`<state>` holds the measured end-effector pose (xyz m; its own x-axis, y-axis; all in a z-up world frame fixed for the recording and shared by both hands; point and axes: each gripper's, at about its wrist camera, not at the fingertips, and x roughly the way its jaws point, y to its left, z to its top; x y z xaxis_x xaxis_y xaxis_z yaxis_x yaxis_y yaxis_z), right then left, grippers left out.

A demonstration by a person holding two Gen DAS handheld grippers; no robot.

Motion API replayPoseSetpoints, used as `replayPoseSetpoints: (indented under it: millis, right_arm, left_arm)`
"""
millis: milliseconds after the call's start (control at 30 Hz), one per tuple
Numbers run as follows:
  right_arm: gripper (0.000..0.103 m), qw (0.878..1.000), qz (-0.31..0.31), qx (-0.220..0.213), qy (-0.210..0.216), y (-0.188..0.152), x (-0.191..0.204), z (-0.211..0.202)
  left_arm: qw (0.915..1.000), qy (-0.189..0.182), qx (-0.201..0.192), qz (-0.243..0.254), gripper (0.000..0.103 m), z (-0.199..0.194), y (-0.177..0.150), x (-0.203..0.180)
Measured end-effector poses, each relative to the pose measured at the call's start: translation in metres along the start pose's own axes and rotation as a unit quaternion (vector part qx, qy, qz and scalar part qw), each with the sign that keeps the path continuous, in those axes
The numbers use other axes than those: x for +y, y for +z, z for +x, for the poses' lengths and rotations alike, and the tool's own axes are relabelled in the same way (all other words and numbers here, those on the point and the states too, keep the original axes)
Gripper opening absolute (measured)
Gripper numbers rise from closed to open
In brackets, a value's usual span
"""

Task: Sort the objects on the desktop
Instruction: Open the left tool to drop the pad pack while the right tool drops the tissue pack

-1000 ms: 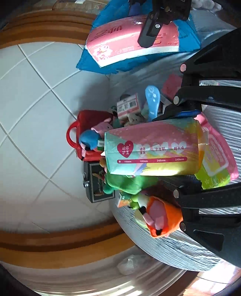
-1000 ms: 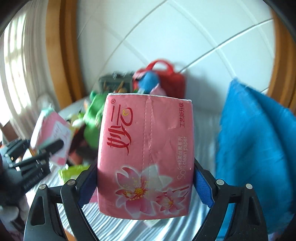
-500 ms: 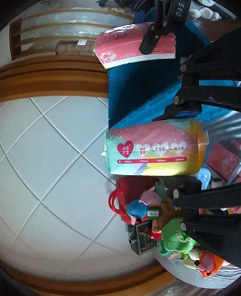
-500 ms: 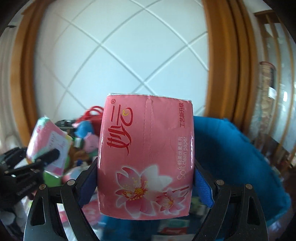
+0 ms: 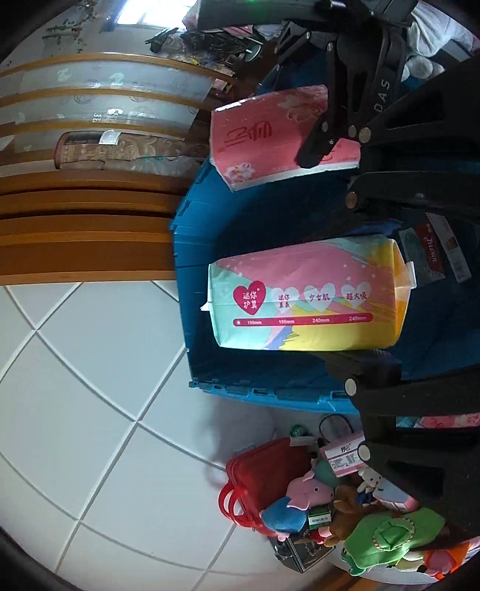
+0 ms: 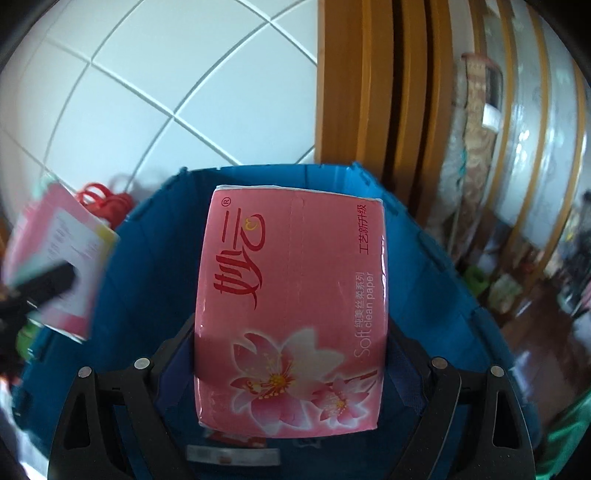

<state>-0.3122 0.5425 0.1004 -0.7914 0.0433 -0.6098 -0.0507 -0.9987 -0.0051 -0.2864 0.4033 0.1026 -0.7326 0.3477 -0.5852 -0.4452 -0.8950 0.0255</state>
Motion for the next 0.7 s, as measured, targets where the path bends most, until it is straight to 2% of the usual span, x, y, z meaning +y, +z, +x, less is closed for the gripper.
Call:
replayPoseSetpoints:
  millis: [67, 167, 467, 600, 700]
  right_arm:
    - [0.091, 1.0, -0.004, 0.007, -0.019, 0.003, 0.0, 0.004]
    - [0.091, 1.0, -0.007, 0.022, -0.011, 0.002, 0.001, 0.009]
    - [0.091, 0.998, -0.029, 0.045, -0.039, -0.001, -0.005, 0.029]
    - [0.091, 0.997, -0.027, 0.054, -0.038, 0.0, -0.006, 0.032]
    - [0.091, 0.997, -0.028, 0.055, -0.038, -0.001, -0.006, 0.032]
  left_arm:
    - [0.9998, 0.008, 0.019, 0.001, 0.046, 0.012, -0.001, -0.005]
    - [0.999, 0.018, 0.04, -0.002, 0.046, 0.023, -0.003, -0.009]
    - [0.9978, 0.032, 0.058, 0.0, 0.05, 0.032, -0.005, -0.009]
    - [0.9977, 0.042, 0.053, 0.0, 0.073, 0.031, -0.004, -0.008]
    - [0.9978, 0.045, 0.049, -0.001, 0.076, 0.031, -0.004, -0.007]
